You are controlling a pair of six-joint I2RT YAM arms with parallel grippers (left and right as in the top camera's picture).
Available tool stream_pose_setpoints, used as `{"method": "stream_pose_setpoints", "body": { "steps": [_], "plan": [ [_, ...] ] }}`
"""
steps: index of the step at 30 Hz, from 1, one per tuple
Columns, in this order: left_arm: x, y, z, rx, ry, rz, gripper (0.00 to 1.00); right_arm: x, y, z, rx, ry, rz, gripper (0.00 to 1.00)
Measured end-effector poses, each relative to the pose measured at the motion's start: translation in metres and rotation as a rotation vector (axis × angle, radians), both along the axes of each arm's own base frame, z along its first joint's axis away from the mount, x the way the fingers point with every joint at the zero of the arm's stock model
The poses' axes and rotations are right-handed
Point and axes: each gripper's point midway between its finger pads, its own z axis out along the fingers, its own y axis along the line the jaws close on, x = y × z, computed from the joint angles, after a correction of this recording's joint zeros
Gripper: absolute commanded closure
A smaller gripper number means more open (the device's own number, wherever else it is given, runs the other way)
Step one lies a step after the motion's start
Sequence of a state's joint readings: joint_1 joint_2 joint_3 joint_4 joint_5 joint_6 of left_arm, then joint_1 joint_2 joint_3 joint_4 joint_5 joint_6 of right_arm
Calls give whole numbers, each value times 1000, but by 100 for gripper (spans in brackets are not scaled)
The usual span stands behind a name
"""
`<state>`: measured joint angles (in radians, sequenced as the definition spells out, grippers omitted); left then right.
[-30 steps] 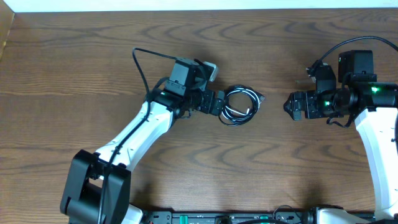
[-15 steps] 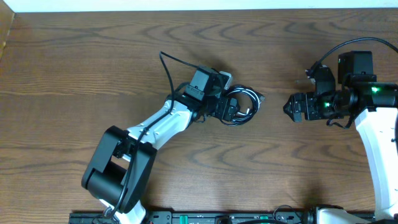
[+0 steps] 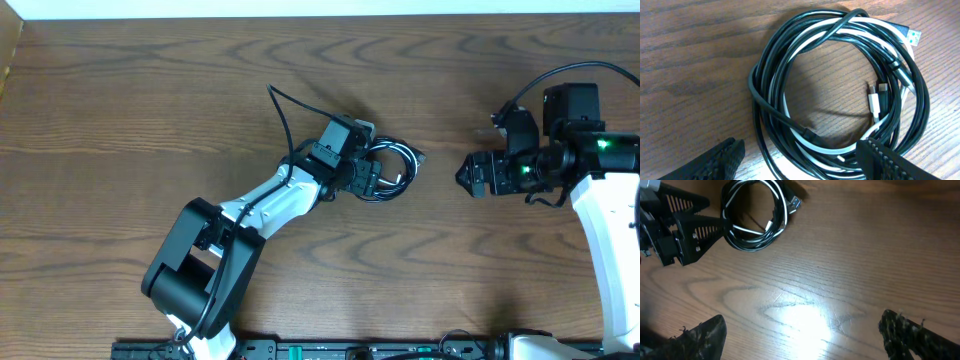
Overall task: Untangle cables
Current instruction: 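Lower the left gripper onto the cable coil and grasp it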
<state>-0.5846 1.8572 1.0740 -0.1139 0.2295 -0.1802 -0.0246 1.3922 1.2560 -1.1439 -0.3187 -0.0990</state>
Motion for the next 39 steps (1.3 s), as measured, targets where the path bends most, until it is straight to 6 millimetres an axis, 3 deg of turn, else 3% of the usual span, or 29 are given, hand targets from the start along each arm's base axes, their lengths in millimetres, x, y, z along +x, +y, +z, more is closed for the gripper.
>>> {"method": "stream_pose_setpoints", "body": {
  "steps": [13,17,19,22,26,28,30,31,39],
  "plan": [
    [16,-3,9,-29,-62,51,23,-4,1,-1,4,16,1,6],
    [17,1,-8,1,-36,75,24,-4,2,0,11,16,3,5],
    [15,3,-21,16,-10,85,31,-4,2,0,12,16,3,5],
    [19,2,-23,11,-15,105,37,-4,3,0,15,17,4,4],
    [20,2,-23,4,-15,115,37,-4,3,0,19,15,5,4],
    [20,2,-23,3,-13,119,46,-4,3,0,19,15,5,3],
    [19,2,-23,2,-8,123,80,-4,3,0,19,15,5,3],
    [19,1,-22,-4,-4,127,89,-4,3,0,19,15,5,2],
    [22,-2,-18,-16,-10,128,92,-3,3,0,19,13,5,1]
  ]
}}
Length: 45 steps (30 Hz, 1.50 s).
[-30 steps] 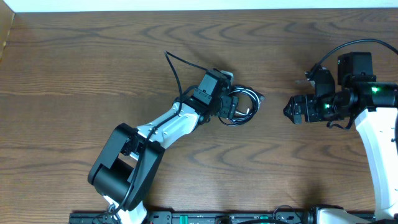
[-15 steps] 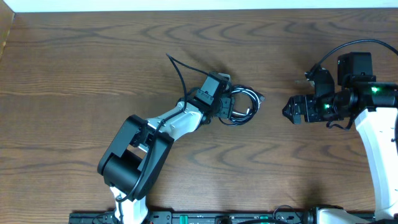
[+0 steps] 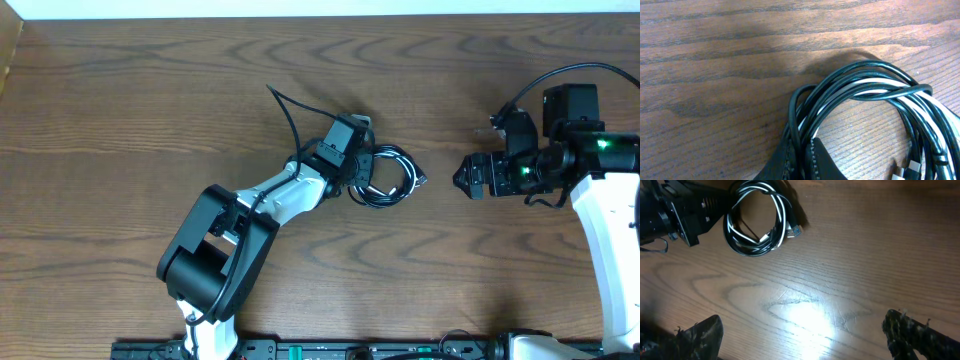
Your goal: Untangle cables
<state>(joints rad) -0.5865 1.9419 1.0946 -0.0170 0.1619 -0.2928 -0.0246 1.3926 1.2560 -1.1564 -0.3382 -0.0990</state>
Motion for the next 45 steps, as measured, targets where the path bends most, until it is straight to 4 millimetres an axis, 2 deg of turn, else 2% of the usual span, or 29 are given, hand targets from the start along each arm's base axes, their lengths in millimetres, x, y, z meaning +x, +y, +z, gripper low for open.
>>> {"method": "stream_pose_setpoints", "body": {
  "steps": [3,6,9,12,15,19,27,30,32,36,37,41,43,45],
  "plan": [
    [-1,0,1,0,2,0,92,1,0,0,0,-5,0,1],
    [-2,0,18,-16,-13,-1,92,4,0,1,0,-18,0,1],
    [-1,-2,50,-53,-61,-5,92,5,0,2,1,-23,0,1],
    [-4,0,92,-94,-122,-6,92,5,0,2,2,-24,1,1],
    [-9,4,117,-114,-152,-7,92,6,0,2,2,-25,1,1],
    [-14,7,141,-137,-188,-7,92,6,0,2,2,-25,1,1],
    [-32,6,209,-260,-292,-54,92,10,1,4,6,-47,2,1],
    [-40,7,232,-303,-328,-70,92,16,7,8,40,-75,14,1],
    [-48,8,250,-340,-355,-77,92,22,18,16,101,-121,58,1],
    [-55,11,270,-377,-388,-83,92,26,33,26,185,-166,116,4],
    [-56,12,272,-381,-392,-84,92,26,36,28,201,-173,126,11],
    [-59,11,275,-395,-389,-92,92,25,52,33,255,-191,183,20],
    [-62,8,277,-417,-379,-101,92,27,61,33,267,-200,214,20],
    [-65,8,281,-433,-377,-105,92,30,73,29,280,-200,251,25]
  ]
}}
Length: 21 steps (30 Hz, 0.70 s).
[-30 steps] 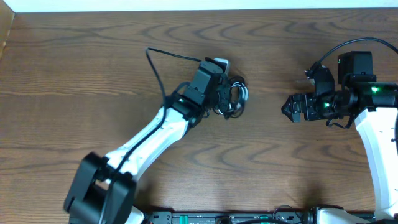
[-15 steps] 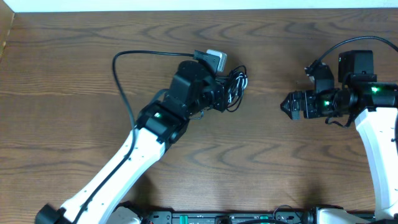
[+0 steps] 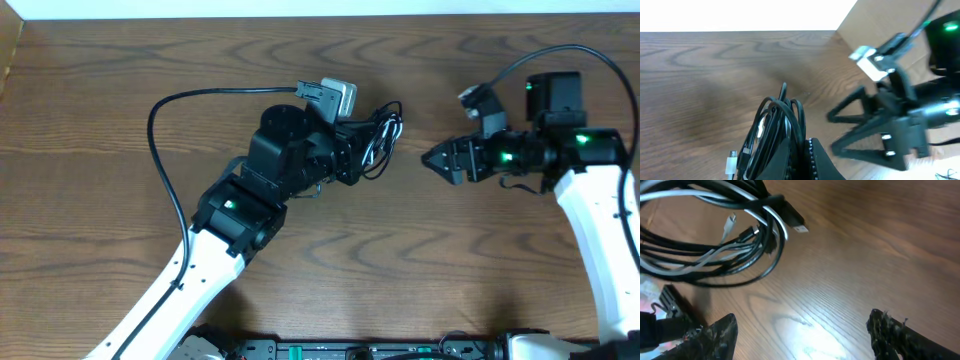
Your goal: Untangle cables
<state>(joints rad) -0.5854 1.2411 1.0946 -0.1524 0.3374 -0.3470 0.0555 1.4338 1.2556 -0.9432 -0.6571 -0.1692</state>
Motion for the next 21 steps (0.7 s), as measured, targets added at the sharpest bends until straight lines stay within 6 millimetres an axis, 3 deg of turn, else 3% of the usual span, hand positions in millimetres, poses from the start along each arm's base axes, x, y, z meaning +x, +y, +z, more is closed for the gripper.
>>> {"method": "stream_pose_setpoints", "body": {
  "steps": [3,9,15,21],
  "plan": [
    [-2,1,5,-12,-7,0,92,7,16,-9,3,-4,47,33],
    [-8,4,18,-39,-26,1,92,14,29,-22,10,11,73,36],
    [-14,5,25,-56,-33,-13,92,28,34,-13,36,-65,82,34],
    [-16,4,25,-56,-27,-22,92,35,44,1,94,-140,124,45]
  ]
}}
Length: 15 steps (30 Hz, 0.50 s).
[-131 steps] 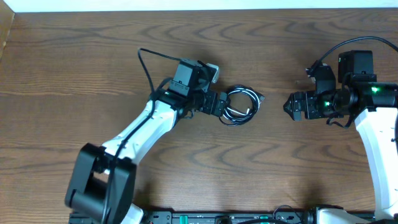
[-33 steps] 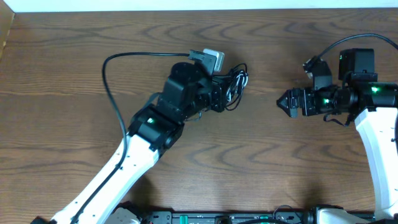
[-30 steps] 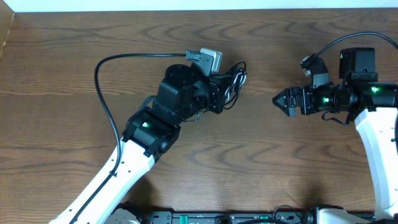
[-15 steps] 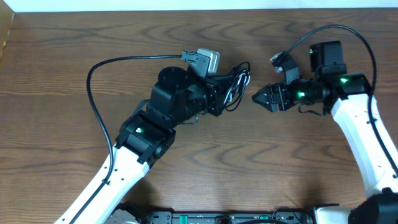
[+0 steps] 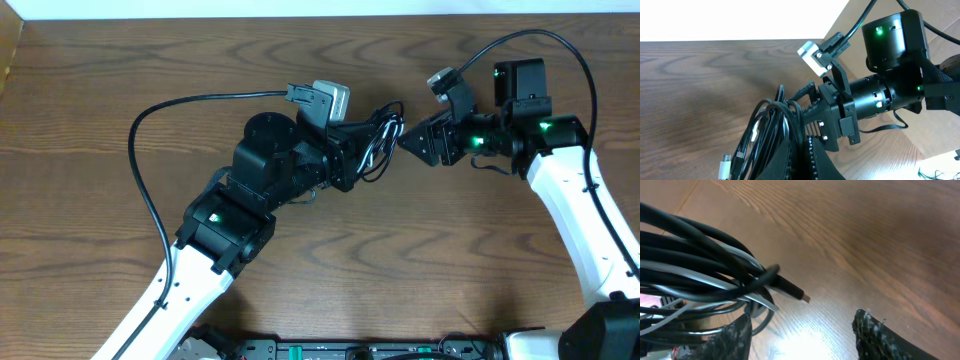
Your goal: Untangle cables
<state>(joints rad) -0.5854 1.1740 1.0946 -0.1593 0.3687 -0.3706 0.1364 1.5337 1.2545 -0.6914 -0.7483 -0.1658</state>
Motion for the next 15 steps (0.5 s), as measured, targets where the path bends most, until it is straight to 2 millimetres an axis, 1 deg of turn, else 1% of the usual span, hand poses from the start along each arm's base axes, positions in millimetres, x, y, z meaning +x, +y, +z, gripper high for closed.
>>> {"method": "stream_pose_setpoints", "body": {
  "steps": [3,6,7,10,11,12,13,15],
  "plan": [
    [0,0,0,0,2,0,92,-1,4,2,10,-10,16,60],
    [0,0,0,-9,12,5,92,-3,10,4,18,-18,36,60],
    [0,0,0,-11,14,6,92,-2,10,5,20,-25,39,63],
    [-1,0,0,-14,18,3,92,-1,15,7,23,-46,51,64],
    [-1,-1,0,-15,18,1,92,-2,20,9,25,-56,65,73],
    [-2,-1,0,-16,19,-4,92,-3,24,9,27,-60,75,79],
    [-2,-1,0,-16,20,-5,92,-4,27,9,29,-60,83,99],
    [-2,-2,0,-17,21,-8,92,-8,34,10,29,-68,106,99]
  ]
}}
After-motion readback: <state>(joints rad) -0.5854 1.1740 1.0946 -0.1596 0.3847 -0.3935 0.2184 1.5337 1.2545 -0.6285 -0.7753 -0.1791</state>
